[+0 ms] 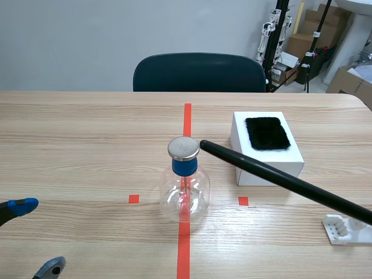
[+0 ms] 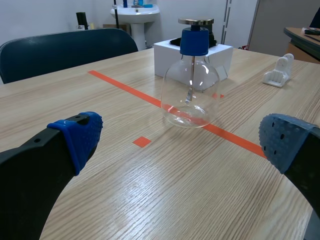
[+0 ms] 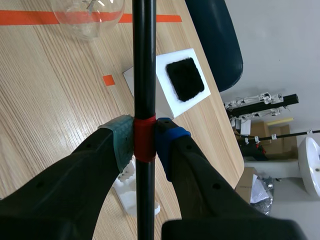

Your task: Do the electroscope experiment. hold the rod still at the electroscope

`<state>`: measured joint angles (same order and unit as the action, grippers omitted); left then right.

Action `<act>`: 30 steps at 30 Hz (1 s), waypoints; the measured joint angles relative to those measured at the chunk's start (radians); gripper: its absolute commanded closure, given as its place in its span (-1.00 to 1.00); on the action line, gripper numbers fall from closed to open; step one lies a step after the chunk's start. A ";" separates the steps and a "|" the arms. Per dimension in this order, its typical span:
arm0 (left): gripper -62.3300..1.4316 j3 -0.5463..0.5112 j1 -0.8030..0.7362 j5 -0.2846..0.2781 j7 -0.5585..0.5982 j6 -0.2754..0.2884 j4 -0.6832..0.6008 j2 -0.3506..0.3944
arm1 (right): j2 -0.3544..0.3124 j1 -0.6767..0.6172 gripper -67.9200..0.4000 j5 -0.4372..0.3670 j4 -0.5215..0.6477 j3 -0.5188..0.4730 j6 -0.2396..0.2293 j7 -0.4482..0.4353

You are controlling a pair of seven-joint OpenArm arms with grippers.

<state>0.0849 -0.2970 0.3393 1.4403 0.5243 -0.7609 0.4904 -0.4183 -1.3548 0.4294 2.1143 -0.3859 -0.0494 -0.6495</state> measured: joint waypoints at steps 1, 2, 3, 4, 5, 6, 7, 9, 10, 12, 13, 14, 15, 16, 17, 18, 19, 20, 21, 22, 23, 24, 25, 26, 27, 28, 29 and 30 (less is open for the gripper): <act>-1.00 0.000 0.000 0.000 0.000 0.000 0.000 0.000 | 0.000 0.000 0.87 0.000 0.000 0.000 -0.001 0.000; -1.00 0.000 0.000 0.000 0.000 0.000 0.000 0.000 | 0.000 0.000 0.87 0.000 0.000 0.000 -0.005 0.000; -1.00 0.000 0.000 0.000 0.000 0.000 0.000 0.000 | 0.000 0.000 0.87 0.000 0.000 0.000 -0.005 0.000; -1.00 0.000 0.000 0.000 0.000 0.000 0.000 0.000 | 0.000 0.000 0.87 0.000 0.000 0.000 -0.005 0.000; -1.00 0.000 0.000 0.000 0.000 0.000 0.000 0.000 | 0.000 0.000 0.87 0.000 0.000 0.000 -0.005 0.000; -1.00 0.000 0.000 0.000 0.000 0.000 0.000 0.000 | 0.000 0.000 0.87 0.000 0.000 0.000 -0.005 0.000; -1.00 0.000 0.000 0.000 0.000 0.000 0.000 0.000 | 0.000 0.000 0.87 0.000 0.000 0.000 -0.005 0.000; -1.00 0.000 0.000 0.000 0.000 0.000 0.000 0.000 | 0.000 0.000 0.87 0.000 0.000 0.000 -0.005 0.000; -1.00 0.000 0.000 0.000 0.000 0.000 0.000 0.000 | 0.000 0.000 0.87 0.000 0.000 0.000 -0.005 0.000; -1.00 0.000 0.000 0.000 0.000 0.000 0.000 0.000 | 0.000 0.000 0.87 0.000 0.000 0.000 -0.005 0.000; -1.00 0.000 0.000 0.000 0.000 0.000 0.000 0.000 | 0.000 0.000 0.87 0.000 0.000 0.000 -0.006 0.000; -1.00 0.000 0.000 0.000 0.000 0.000 0.000 0.000 | 0.000 0.000 0.87 0.000 0.000 0.000 -0.012 -0.001; -1.00 0.000 0.000 0.000 0.000 0.000 0.000 0.000 | 0.000 0.000 0.87 0.000 0.000 0.000 -0.019 -0.001; -1.00 0.000 0.000 0.000 0.000 0.000 0.000 0.000 | 0.000 0.000 0.87 0.000 0.000 0.000 -0.027 -0.003; -1.00 0.000 0.000 0.000 0.000 0.000 0.000 0.000 | 0.000 0.000 0.87 0.000 0.000 0.000 -0.035 -0.005; -1.00 0.000 0.000 0.000 0.000 0.000 0.000 0.000 | 0.000 0.000 0.87 0.000 0.000 0.000 -0.038 -0.005; -1.00 0.000 0.000 0.000 0.000 0.000 0.000 0.000 | 0.000 0.000 0.87 0.000 0.000 0.000 -0.037 -0.005; -1.00 0.000 0.000 0.000 0.000 0.000 0.000 0.000 | 0.000 0.000 0.87 0.000 0.000 0.000 -0.037 -0.005; -1.00 0.000 0.000 0.000 0.000 0.000 0.000 0.000 | 0.000 0.000 0.87 0.000 0.000 0.000 -0.037 -0.005; -1.00 0.000 0.000 0.000 0.000 0.000 0.000 0.000 | 0.000 0.000 0.87 0.000 0.000 0.000 -0.037 -0.005; -1.00 0.000 0.000 0.000 0.000 0.000 0.000 0.000 | 0.000 0.000 0.87 0.000 0.000 0.000 -0.037 -0.005; -1.00 0.000 0.000 0.000 0.000 0.000 0.000 0.000 | 0.000 0.000 0.87 0.000 0.000 0.000 -0.037 -0.005; -1.00 0.000 0.000 0.000 0.000 0.000 0.000 0.000 | 0.000 0.000 0.87 0.000 0.000 0.000 -0.037 -0.005; -1.00 0.000 0.000 0.000 0.000 0.000 0.000 0.000 | 0.000 0.000 0.87 0.000 0.000 0.000 -0.037 -0.005; -1.00 0.000 0.000 0.000 0.000 0.000 0.000 0.000 | 0.000 0.000 0.87 0.000 0.000 0.000 -0.037 -0.005; -1.00 0.000 0.000 0.000 0.000 0.000 0.000 0.000 | 0.000 0.000 0.87 0.000 0.000 0.000 -0.037 -0.005; -1.00 0.000 0.000 0.000 0.000 0.000 0.000 0.000 | 0.000 0.000 0.87 0.000 0.000 0.000 -0.037 -0.005; -1.00 0.000 0.000 0.000 0.000 0.000 0.000 0.000 | 0.000 0.000 0.87 0.000 0.000 0.000 -0.037 -0.005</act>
<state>0.0849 -0.2970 0.3393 1.4403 0.5243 -0.7609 0.4904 -0.4187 -1.3548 0.4294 2.1143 -0.3859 -0.0864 -0.6540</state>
